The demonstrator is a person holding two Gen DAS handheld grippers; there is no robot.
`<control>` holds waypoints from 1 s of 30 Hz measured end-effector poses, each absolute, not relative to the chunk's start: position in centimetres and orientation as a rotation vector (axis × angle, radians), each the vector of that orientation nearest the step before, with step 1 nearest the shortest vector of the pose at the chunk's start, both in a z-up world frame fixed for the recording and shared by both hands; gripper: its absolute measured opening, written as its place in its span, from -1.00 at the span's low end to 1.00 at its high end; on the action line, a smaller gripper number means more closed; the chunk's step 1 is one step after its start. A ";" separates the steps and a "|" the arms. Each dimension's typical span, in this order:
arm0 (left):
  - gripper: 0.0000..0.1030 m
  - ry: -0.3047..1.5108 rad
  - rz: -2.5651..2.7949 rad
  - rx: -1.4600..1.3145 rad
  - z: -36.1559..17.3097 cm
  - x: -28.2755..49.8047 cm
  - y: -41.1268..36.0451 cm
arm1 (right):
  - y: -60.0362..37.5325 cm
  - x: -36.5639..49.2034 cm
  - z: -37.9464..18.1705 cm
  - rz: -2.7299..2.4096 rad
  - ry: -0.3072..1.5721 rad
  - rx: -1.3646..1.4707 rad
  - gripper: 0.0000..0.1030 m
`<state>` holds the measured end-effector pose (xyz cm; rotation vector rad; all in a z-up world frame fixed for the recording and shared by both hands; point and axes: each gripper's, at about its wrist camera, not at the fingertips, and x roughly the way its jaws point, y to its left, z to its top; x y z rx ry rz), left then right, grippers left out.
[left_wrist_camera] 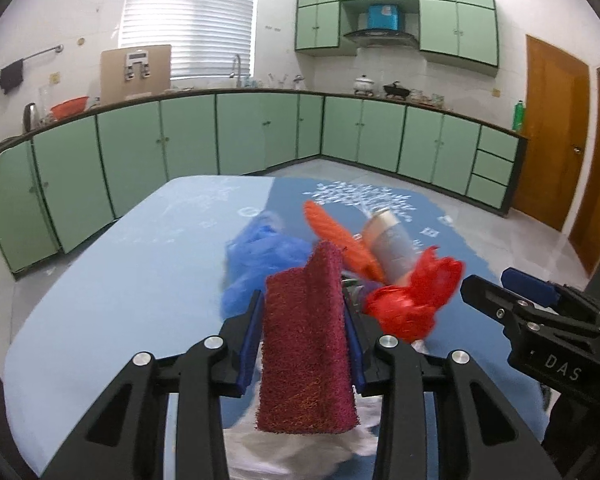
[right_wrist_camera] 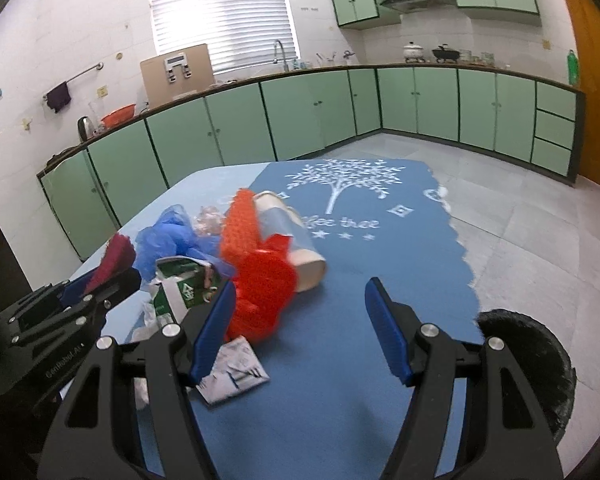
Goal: Collect trash
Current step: 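Grasp the red net bag with the right gripper while the left gripper holds the sponge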
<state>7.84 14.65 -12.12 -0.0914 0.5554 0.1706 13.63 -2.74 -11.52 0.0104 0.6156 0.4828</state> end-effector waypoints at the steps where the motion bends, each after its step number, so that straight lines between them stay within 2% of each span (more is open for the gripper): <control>1: -0.30 0.561 0.177 -0.093 -12.3 7.9 14.9 | -2.0 13.9 -11.8 0.483 0.617 -0.004 0.27; 8: -0.30 0.573 0.194 -0.091 -13.2 8.1 16.0 | 0.3 15.4 -13.5 0.490 0.671 -0.040 0.27; 10: -0.30 0.572 0.193 -0.096 -13.2 8.1 16.2 | 0.8 15.6 -13.9 0.509 0.689 -0.045 0.15; 14: -0.30 0.568 0.193 -0.097 -13.3 8.3 16.4 | 1.7 15.5 -14.0 0.564 0.703 -0.060 -0.33; 17: -0.30 0.562 0.195 -0.104 -13.2 8.1 16.5 | 2.1 15.0 -13.5 0.594 0.686 -0.074 -0.49; 30: -0.30 0.500 0.167 -0.103 -10.4 6.6 15.1 | 0.5 13.3 -8.2 0.612 0.570 -0.037 -0.55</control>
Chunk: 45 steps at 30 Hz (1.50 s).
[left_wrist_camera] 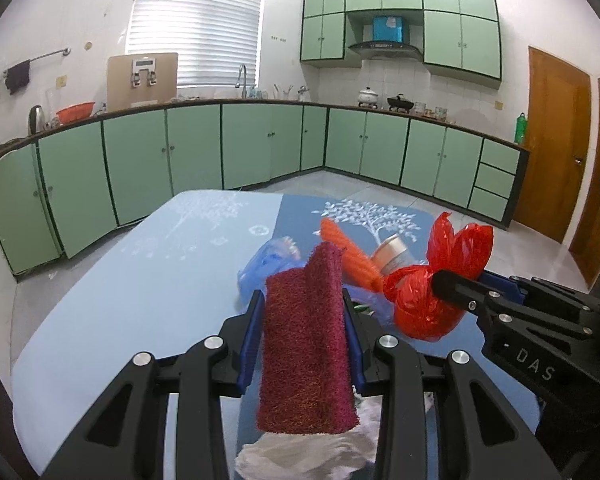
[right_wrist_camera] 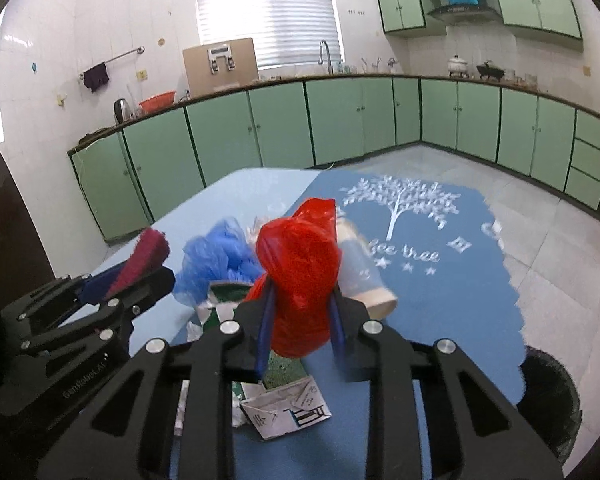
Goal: Collect trash
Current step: 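Grasp the red net bag with the right gripper while the left gripper holds the sponge, then carry the sponge and red net over the bin and open both grippers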
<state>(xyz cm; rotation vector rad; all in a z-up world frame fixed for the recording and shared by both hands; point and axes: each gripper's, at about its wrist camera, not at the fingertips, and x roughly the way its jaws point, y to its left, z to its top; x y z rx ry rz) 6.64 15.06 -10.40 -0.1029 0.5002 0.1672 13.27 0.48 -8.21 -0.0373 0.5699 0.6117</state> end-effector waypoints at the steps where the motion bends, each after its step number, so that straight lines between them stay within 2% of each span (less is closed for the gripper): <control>1: -0.30 0.496 0.160 -0.103 -10.1 6.5 14.7 | 0.1 13.1 -7.7 0.605 0.563 -0.036 -0.55; 11: -0.30 0.476 0.081 -0.102 -8.2 6.5 11.6 | -4.2 11.5 -5.1 0.556 0.512 -0.019 -0.64; 24: -0.30 0.455 -0.064 -0.070 -6.2 8.3 5.1 | -11.6 10.5 -3.4 0.434 0.460 0.013 -0.65; 34: -0.30 0.467 -0.207 -0.042 -6.3 11.3 -2.1 | -19.2 10.3 -4.6 0.276 0.470 0.022 -0.65; 45: -0.30 0.501 -0.331 -0.011 -8.8 14.3 -9.5 | -26.0 12.4 -7.9 0.152 0.525 0.045 -0.65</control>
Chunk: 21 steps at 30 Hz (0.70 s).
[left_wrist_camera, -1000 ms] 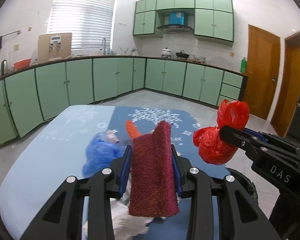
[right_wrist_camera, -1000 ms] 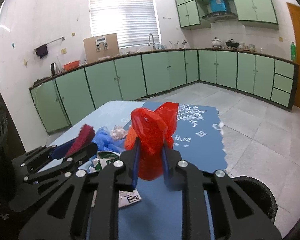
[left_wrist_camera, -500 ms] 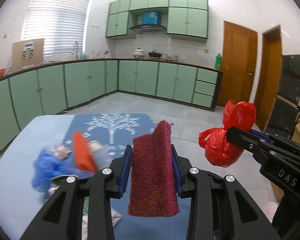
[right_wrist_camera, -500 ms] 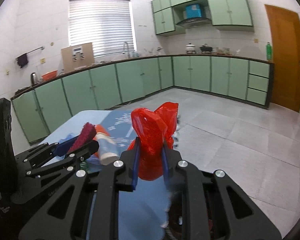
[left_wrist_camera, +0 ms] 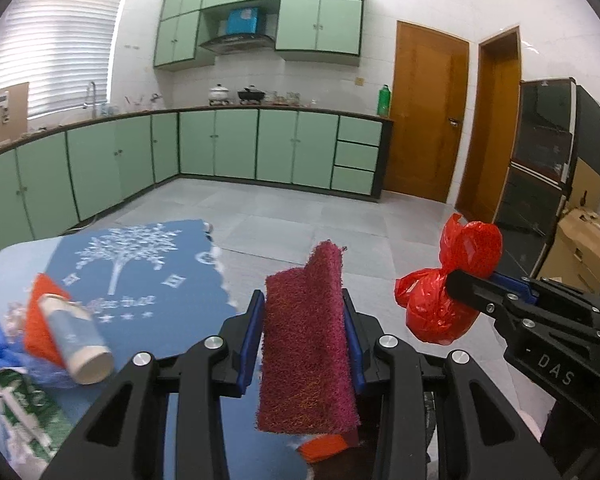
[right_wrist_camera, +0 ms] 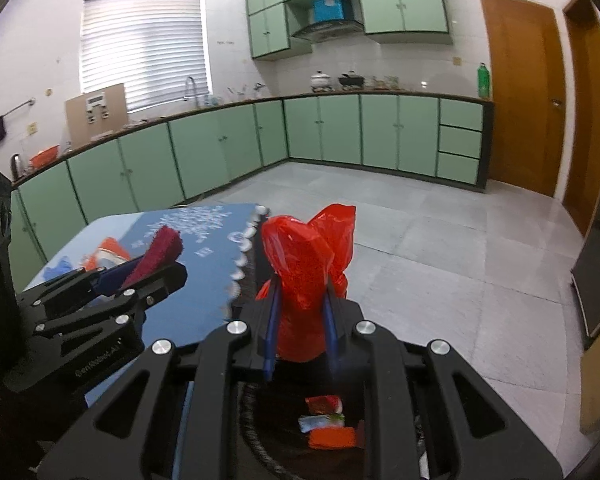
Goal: Collect trash
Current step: 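Carry the sponge and red net over the bin and open both grippers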
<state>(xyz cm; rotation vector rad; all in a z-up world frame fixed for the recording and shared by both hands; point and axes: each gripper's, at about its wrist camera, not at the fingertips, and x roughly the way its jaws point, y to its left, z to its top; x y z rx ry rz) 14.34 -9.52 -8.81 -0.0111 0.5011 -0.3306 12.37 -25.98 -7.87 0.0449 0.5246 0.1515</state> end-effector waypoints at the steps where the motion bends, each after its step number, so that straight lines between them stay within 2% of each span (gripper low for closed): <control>1: -0.30 0.506 -0.337 -0.011 -9.1 14.7 -10.0 | -26.7 12.6 -8.3 0.139 0.530 0.052 -0.65; 8: -0.29 0.552 -0.387 -0.005 -11.1 17.7 -13.6 | -29.3 14.5 -10.7 0.074 0.580 0.067 -0.53; 11: -0.24 0.593 -0.415 0.006 -12.3 19.4 -15.2 | -30.6 15.4 -12.6 0.034 0.624 0.081 -0.32; 12: -0.02 0.608 -0.426 0.007 -12.6 19.9 -15.5 | -31.2 15.7 -13.4 0.019 0.645 0.092 -0.18; 14: 0.16 0.626 -0.439 0.003 -13.2 20.6 -15.9 | -31.9 15.9 -14.4 -0.005 0.667 0.112 -0.09; 16: 0.17 0.645 -0.449 -0.003 -13.5 21.0 -16.1 | -32.5 15.8 -15.1 -0.024 0.682 0.132 -0.04; 18: 0.29 0.660 -0.456 -0.028 -13.6 21.3 -15.7 | -32.9 15.4 -15.5 -0.047 0.681 0.142 0.19; 20: 0.30 0.657 -0.447 -0.042 -13.3 21.1 -14.9 | -33.0 14.9 -15.4 -0.058 0.672 0.147 0.28; 21: 0.30 0.651 -0.441 -0.041 -13.1 20.9 -14.7 | -32.8 14.7 -15.2 -0.066 0.665 0.146 0.43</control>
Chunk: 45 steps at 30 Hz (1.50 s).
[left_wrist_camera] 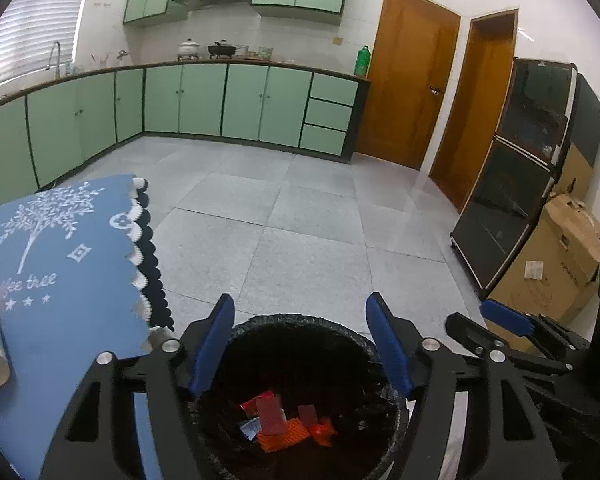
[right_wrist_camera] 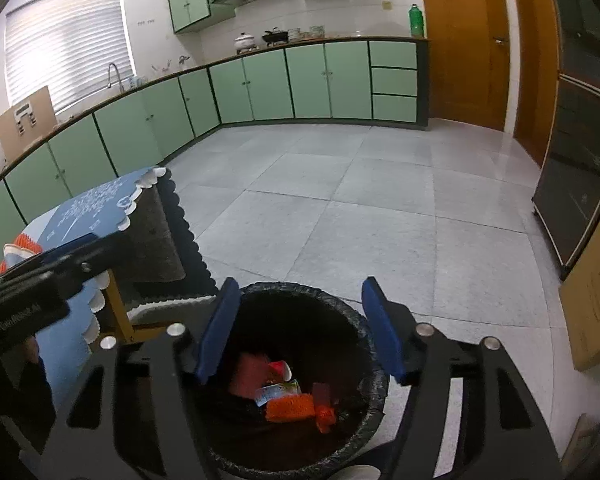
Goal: Collect trash
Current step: 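Carry the sponge and red net over the bin and open both grippers, then return to the table and grasp the crumpled white tissue with the left gripper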
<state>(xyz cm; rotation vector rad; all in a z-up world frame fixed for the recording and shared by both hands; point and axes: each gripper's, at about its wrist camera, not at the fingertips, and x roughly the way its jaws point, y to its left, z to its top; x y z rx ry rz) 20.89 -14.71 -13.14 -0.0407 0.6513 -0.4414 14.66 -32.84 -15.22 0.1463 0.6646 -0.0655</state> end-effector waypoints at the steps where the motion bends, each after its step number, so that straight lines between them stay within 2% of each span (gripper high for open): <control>1: 0.31 0.640 -0.432 -0.037 -12.8 20.6 -14.2 | -32.8 14.6 -15.0 -0.072 0.658 0.146 0.50; 5: 0.39 0.602 -0.397 -0.033 -11.5 19.2 -12.2 | -31.9 13.8 -13.2 -0.058 0.617 0.154 0.75; 9: 0.43 0.577 -0.340 -0.038 -10.1 17.2 -8.9 | -29.7 12.8 -11.5 -0.016 0.589 0.163 0.80; 26: 0.45 0.543 0.028 -0.049 -9.3 8.1 8.0 | -16.3 10.0 -8.5 0.221 0.529 0.127 0.81; 35: 0.45 0.584 0.119 -0.083 -11.6 4.6 12.6 | -9.7 9.0 -9.5 0.350 0.543 0.074 0.81; 45: 0.45 0.643 0.144 -0.126 -13.7 3.6 14.5 | -7.7 8.5 -9.9 0.374 0.559 0.049 0.81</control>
